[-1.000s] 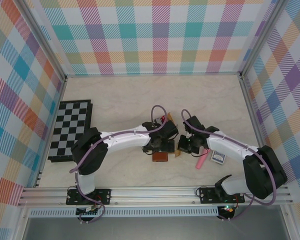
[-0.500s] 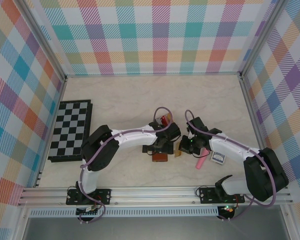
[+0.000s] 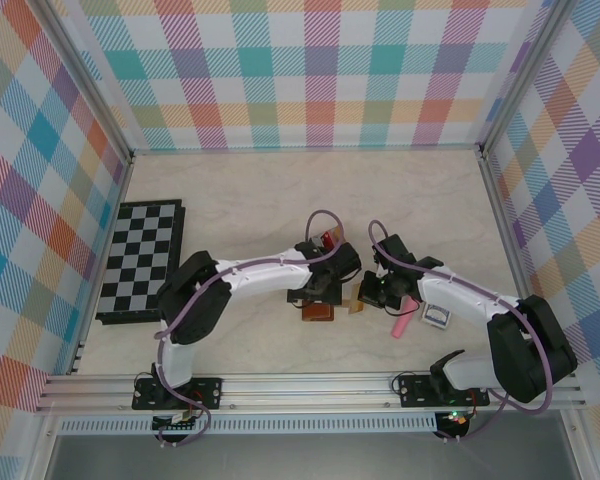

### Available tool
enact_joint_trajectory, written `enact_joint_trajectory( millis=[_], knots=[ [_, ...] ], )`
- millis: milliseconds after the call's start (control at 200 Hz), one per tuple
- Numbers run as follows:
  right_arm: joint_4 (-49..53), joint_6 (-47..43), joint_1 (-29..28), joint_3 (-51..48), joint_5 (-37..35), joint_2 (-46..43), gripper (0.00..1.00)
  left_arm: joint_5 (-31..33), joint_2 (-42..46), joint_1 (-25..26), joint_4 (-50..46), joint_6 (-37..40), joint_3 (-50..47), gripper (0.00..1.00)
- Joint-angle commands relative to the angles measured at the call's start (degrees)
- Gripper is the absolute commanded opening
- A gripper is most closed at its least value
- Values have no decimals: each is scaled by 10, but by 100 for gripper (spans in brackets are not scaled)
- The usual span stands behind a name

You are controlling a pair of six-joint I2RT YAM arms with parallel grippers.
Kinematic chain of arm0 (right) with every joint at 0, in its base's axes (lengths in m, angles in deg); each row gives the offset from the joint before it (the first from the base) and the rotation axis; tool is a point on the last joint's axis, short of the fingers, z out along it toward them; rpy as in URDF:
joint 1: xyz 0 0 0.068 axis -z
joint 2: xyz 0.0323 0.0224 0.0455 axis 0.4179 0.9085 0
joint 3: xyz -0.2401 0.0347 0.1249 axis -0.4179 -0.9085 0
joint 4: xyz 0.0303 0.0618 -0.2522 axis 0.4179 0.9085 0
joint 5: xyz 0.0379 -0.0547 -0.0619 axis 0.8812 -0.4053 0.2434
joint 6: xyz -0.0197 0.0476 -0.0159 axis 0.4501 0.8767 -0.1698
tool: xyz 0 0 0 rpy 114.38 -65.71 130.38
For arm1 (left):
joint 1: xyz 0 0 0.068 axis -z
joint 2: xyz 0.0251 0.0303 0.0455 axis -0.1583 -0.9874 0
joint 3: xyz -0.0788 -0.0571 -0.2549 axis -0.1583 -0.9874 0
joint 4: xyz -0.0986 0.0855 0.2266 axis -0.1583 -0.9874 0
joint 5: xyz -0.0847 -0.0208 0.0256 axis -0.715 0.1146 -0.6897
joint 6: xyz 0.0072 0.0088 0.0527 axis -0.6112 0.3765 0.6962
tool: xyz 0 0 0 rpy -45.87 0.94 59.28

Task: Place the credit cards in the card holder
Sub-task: Open the card holder at the bottom-center of the table.

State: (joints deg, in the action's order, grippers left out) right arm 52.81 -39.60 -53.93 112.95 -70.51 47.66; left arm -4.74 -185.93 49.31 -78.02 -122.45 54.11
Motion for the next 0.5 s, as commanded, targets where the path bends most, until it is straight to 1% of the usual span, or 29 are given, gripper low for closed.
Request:
enact_joint_trajectory(
  millis=[0,50,115,215,260,355,430,495],
  knots=[
    [45,-14,3,0,-38,4,6,41,56,4,-45,-4,-18,75],
    [46,-15,3,0,-38,4,6,45,68,3,-46,-5,-28,75],
    [47,-16,3,1,-41,5,6,52,80,3,-47,-5,-40,69],
    [48,-17,3,3,-41,5,6,53,93,1,-41,-6,-62,56],
    [49,-17,3,4,-41,5,6,49,97,-2,-38,-6,-70,48],
    [54,-20,3,7,-43,4,6,49,113,-7,-30,-8,-90,34],
    [56,-23,3,8,-44,3,6,42,133,-13,-10,-7,-112,23],
    [60,-26,3,10,-47,3,6,30,151,-19,15,-4,-133,12]
  ],
)
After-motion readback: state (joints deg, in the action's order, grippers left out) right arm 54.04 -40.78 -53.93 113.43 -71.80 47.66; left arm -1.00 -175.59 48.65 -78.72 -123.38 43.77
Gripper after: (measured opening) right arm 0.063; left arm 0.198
